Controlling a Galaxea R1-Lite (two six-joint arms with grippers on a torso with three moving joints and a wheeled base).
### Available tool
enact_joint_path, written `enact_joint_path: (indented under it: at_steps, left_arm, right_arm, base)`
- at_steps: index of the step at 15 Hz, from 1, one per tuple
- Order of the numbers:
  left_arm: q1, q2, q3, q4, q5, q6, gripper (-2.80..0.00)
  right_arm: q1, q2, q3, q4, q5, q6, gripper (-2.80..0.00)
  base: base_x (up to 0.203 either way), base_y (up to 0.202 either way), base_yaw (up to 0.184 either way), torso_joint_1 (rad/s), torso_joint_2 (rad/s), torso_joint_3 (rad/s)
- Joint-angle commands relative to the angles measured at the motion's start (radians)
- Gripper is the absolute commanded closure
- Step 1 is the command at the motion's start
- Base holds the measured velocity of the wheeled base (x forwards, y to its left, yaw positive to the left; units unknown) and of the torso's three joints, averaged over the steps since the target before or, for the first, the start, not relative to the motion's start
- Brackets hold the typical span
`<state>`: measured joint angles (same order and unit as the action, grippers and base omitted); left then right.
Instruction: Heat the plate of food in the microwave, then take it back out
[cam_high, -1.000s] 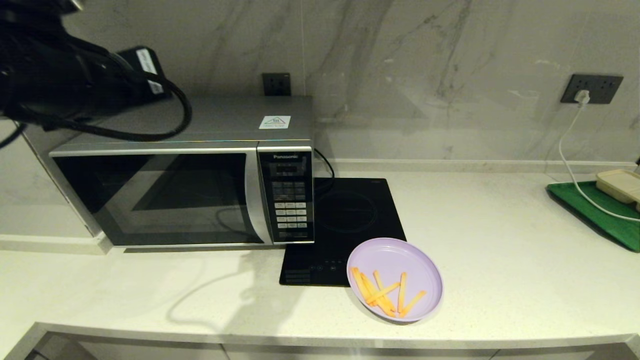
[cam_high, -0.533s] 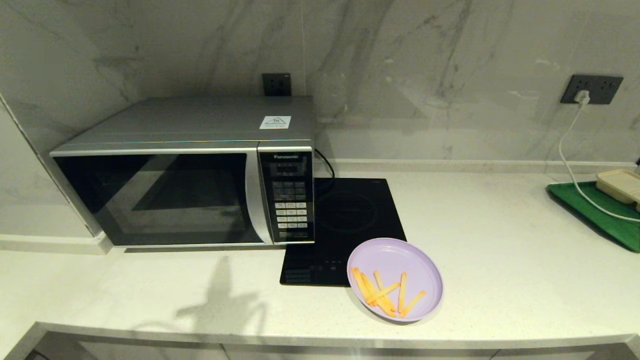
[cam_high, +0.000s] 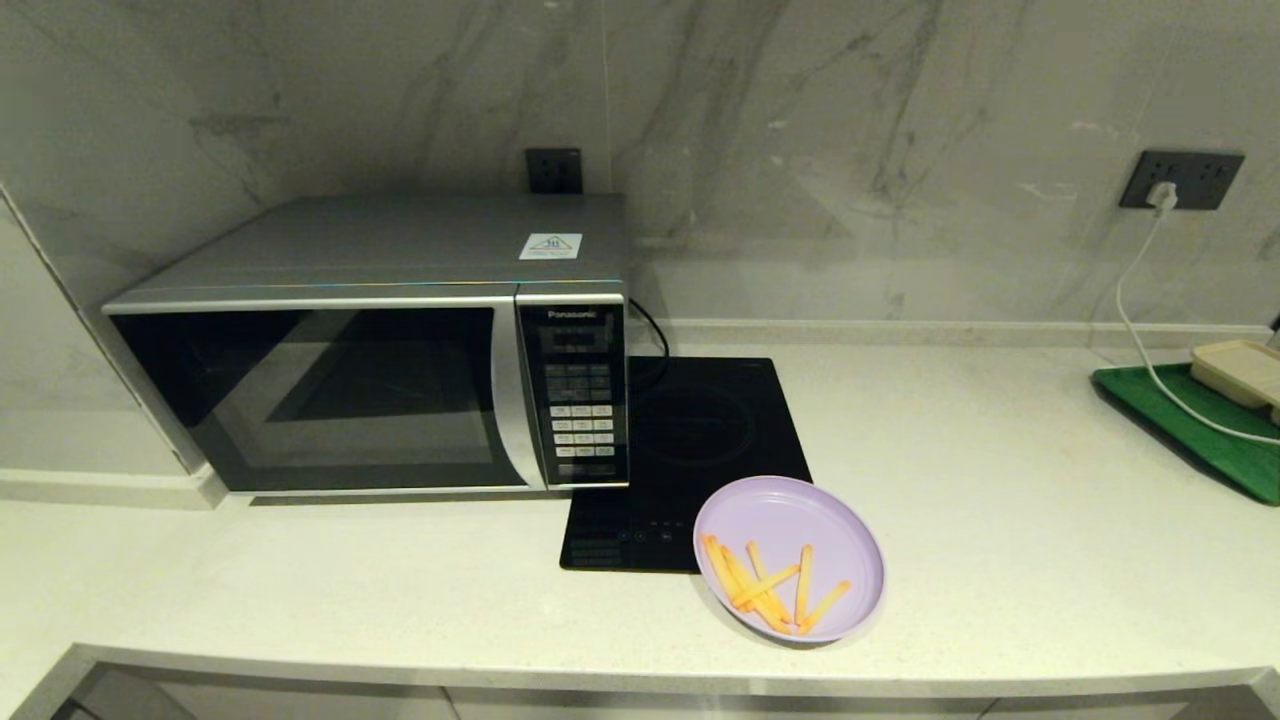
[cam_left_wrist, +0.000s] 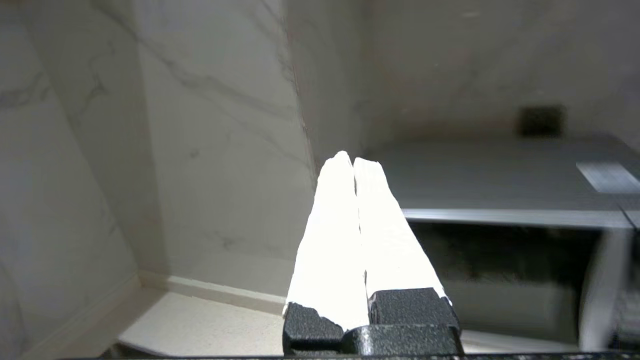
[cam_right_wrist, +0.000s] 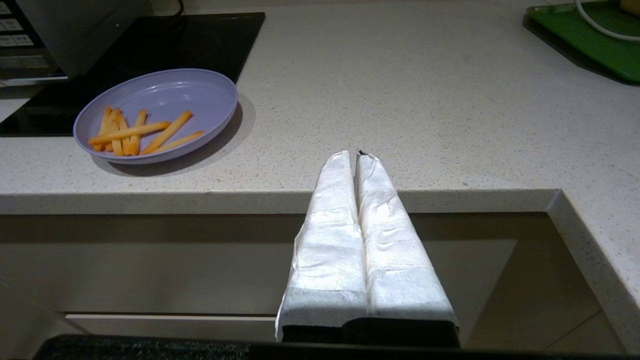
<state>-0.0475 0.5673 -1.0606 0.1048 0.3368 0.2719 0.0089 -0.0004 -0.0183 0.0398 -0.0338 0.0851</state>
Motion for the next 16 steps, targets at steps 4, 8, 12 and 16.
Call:
enact_joint_path:
  at_steps: [4, 8, 12, 16]
  left_arm:
    - [0.034, -0.345, 0.451, 0.005, -0.249, 0.012, 0.0]
    - [0.038, -0.422, 0.826, -0.102, -0.399, -0.084, 0.0]
    - [0.044, -0.57, 1.05, -0.154, -0.406, -0.143, 0.0]
    - [0.048, -0.567, 1.047, -0.076, -0.345, -0.211, 0.0]
  right_arm:
    - [0.0, 0.0, 0.0, 0.0, 0.0, 0.001, 0.0]
    - [0.0, 0.0, 0.0, 0.0, 0.0, 0.001, 0.0]
    - [0.0, 0.0, 0.0, 0.0, 0.0, 0.001, 0.0]
    - [0.0, 0.0, 0.0, 0.0, 0.0, 0.001, 0.0]
  base:
    - [0.0, 0.0, 0.0, 0.0, 0.0, 0.0]
    - [0.0, 0.0, 0.0, 0.0, 0.0, 0.0]
    - [0.0, 0.0, 0.0, 0.0, 0.0, 0.0]
    - [0.0, 0.0, 0.0, 0.0, 0.0, 0.0]
